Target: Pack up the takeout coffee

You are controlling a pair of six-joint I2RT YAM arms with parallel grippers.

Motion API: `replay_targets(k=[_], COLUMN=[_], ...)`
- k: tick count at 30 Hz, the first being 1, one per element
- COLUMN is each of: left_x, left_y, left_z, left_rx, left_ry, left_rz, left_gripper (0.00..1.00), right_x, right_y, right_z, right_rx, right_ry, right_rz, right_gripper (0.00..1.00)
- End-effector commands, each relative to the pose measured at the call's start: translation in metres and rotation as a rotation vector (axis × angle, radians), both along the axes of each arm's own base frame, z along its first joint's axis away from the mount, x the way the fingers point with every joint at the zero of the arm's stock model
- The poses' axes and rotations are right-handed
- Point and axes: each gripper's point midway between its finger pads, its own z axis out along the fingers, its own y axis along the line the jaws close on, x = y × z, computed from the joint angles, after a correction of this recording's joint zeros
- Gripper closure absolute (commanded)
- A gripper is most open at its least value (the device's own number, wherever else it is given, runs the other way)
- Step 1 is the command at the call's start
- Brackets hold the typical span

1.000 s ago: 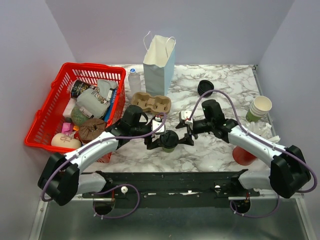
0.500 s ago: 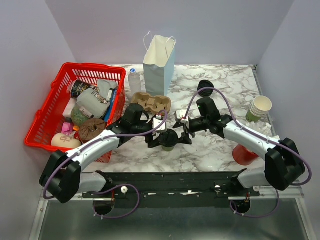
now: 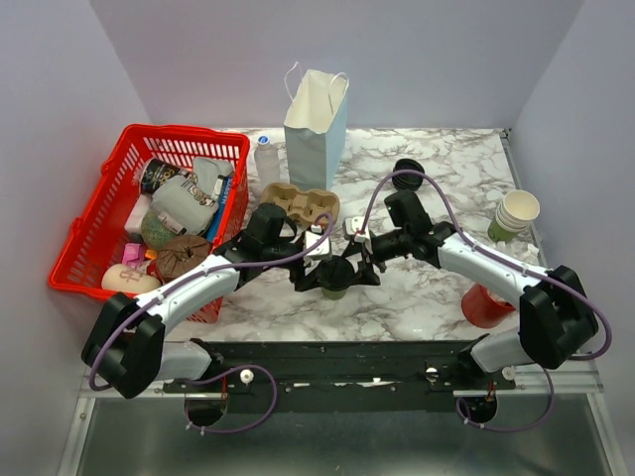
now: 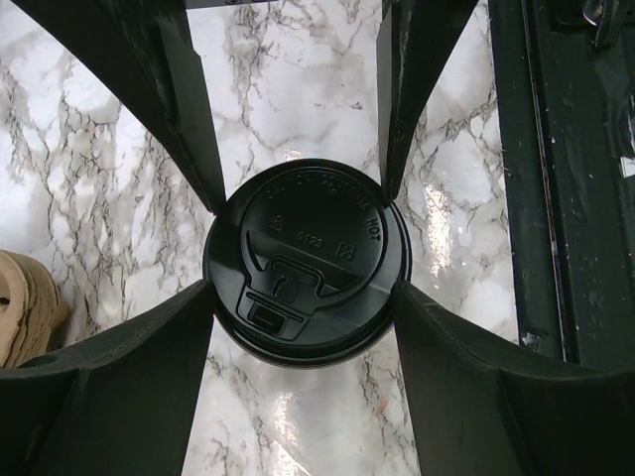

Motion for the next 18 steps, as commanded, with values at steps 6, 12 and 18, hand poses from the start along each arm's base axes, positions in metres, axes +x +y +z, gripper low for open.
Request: replay_targets(k=[6,12,18], left_x=[-0.007,-0.007,-0.011], left_y=[-0.002,-0.007,-0.006], left_z=[-0.029,-0.039,-0.057], left_rx=[0.028,0.021,0.02], left_ry=[0.116,0.179,0.186], left_rz=[0.003,0.031,0.05], left_gripper=[0.25,0.25,0.27], right_x=[-0.002,-0.004,-0.003], right_y=[0.008,0.009,0.007], right_z=[-0.011,-0.016,-0.021], right_rx=[-0.034,-0.07,-0.108], right_ry=[0.033,0.067,0.09], right_rz=[0.024,0.008,-0.026], right_gripper=[0.24,0.25,0.26])
